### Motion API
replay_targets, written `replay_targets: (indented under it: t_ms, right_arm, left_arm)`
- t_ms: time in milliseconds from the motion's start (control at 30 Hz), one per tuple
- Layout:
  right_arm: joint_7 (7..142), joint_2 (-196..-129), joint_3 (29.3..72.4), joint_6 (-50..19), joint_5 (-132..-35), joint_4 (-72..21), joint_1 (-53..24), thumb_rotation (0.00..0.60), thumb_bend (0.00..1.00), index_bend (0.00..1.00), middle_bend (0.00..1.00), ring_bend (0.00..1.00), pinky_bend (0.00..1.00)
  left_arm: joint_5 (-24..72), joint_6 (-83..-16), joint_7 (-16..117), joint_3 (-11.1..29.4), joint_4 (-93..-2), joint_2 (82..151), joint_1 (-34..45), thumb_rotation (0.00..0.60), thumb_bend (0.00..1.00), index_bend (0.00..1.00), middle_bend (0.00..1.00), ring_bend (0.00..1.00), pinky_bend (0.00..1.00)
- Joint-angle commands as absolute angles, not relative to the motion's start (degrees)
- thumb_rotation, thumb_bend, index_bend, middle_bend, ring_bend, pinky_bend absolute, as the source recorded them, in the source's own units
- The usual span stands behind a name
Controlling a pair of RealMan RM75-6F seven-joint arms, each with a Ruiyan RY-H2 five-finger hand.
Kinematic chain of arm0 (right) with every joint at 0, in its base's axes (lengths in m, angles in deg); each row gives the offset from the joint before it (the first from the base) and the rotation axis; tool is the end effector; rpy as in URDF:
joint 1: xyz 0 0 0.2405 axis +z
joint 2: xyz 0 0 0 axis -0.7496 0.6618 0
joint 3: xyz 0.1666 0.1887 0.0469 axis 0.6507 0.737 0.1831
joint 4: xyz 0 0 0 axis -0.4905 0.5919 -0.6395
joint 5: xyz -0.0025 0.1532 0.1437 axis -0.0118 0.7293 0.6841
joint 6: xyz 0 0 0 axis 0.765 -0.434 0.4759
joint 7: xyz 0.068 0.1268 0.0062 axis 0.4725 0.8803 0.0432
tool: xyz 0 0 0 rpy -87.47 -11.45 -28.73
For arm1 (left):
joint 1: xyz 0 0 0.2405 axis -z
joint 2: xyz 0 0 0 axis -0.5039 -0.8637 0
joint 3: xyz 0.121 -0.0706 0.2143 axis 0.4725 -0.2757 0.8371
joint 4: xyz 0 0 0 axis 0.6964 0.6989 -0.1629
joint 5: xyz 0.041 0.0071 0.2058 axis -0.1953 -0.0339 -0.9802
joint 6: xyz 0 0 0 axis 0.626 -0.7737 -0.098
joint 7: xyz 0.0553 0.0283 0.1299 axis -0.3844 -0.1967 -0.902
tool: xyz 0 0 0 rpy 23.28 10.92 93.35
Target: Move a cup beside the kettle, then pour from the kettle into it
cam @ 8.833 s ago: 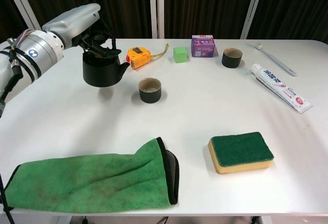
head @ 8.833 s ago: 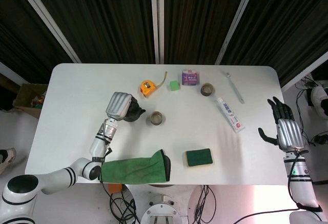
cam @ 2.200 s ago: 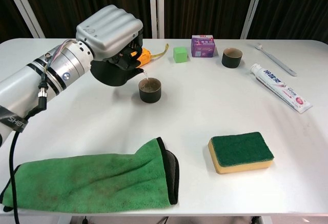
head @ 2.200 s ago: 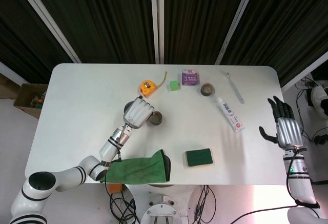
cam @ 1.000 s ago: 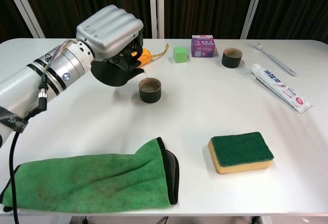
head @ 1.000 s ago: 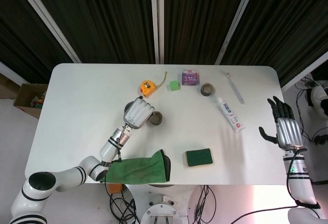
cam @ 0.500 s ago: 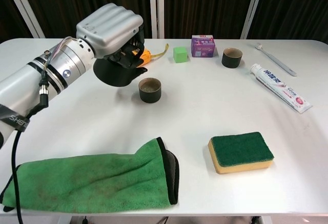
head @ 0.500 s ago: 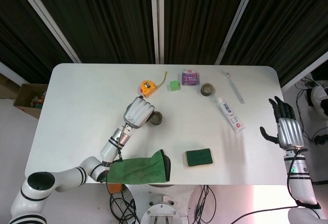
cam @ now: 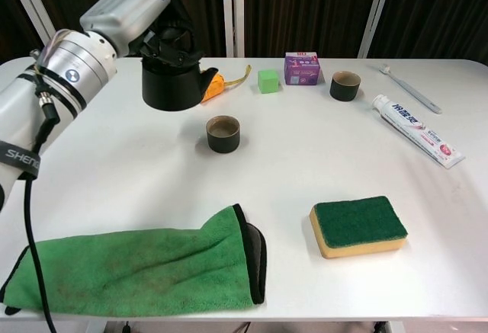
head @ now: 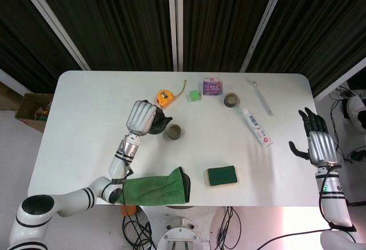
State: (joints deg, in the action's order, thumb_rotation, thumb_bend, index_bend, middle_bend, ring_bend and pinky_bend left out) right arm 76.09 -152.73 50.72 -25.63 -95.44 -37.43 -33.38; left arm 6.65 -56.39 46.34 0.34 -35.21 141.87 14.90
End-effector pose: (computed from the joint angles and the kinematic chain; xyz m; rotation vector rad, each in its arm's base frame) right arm -0.2993 -0.2625 0.1182 1.3104 -1.0520 1.0095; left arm -0.1007 0.3692 -0.0423 -1.5828 -0.8070 -1.3896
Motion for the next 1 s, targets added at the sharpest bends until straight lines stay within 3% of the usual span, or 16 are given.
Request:
replay_targets:
  t_ms: [33,633,1000]
  right_arm:
    - [76.05,-152.60,50.92,-25.74,-95.48,-37.73,-33.28,0.600,0.28,0.00,0.00,0.00,0.00]
    - [73.48,-149.12,52.66,-27.70,-94.04,-43.51,-33.75,0.600,0.28,0.00,0.00,0.00,0.00]
    - [72.53,-148.83,52.33,-28.18,-93.63,-44.47,-34.21,0.600,0.28,0.00,0.00,0.00,0.00]
  left_arm:
    - [8.64,-57.57,52.17,-0.29,-37.09,139.88,11.64,0.600,0.37,1.00,1.00,1.00,0.71]
    - [6.65,-60.48,74.97,4.93,-19.47,142.36,3.17,0.600,0.38,1.00,1.00,1.00,0.70]
    - [4.03,-59.00,74.77,8.06,-5.76,147.01,3.13,0.600,0.39,1.00,1.00,1.00,0.70]
